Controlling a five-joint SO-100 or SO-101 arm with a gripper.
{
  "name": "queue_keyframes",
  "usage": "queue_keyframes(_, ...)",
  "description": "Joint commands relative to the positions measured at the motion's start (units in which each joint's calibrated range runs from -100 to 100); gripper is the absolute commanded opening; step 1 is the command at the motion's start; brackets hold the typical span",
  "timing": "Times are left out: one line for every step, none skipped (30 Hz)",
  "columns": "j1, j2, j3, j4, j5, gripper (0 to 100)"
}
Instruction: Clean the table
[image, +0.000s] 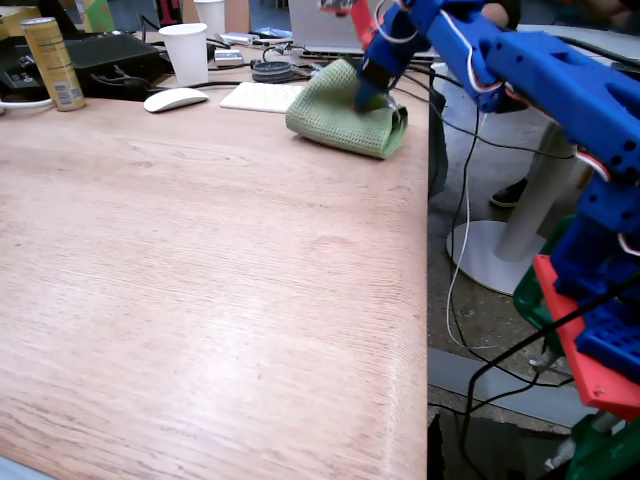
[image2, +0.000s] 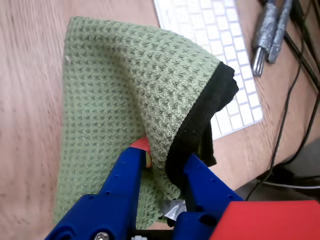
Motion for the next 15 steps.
queue_keyframes(-1.6,-20.1,13.7,1.0,-3.1,0)
queue_keyframes(-3.2,-26.9,21.5,1.9,-3.7,0)
queue_keyframes(-5.2,-34.0,29.9,2.3,-4.3,0)
queue_keyframes(-7.6,-41.1,38.3,2.3,-5.2,0)
queue_keyframes(-10.1,-48.4,46.6,2.3,-6.0,0)
queue_keyframes(-12.3,-55.3,54.6,2.2,-6.7,0)
queue_keyframes(-14.7,-61.9,61.8,2.1,-7.1,0)
queue_keyframes(-18.0,-67.7,68.4,2.1,-7.7,0)
queue_keyframes(-21.8,-73.1,74.3,2.1,-8.5,0)
queue_keyframes(-25.3,-77.7,79.7,2.2,-9.5,0)
queue_keyframes(-29.2,-81.9,84.3,2.2,-10.4,0)
queue_keyframes(-33.4,-85.7,88.8,2.2,-11.2,0)
queue_keyframes(-37.7,-89.1,93.1,2.2,-11.7,0)
queue_keyframes(-41.2,-92.2,96.8,2.2,-12.3,0)
queue_keyframes(-44.1,-95.0,100.2,2.2,-12.9,0)
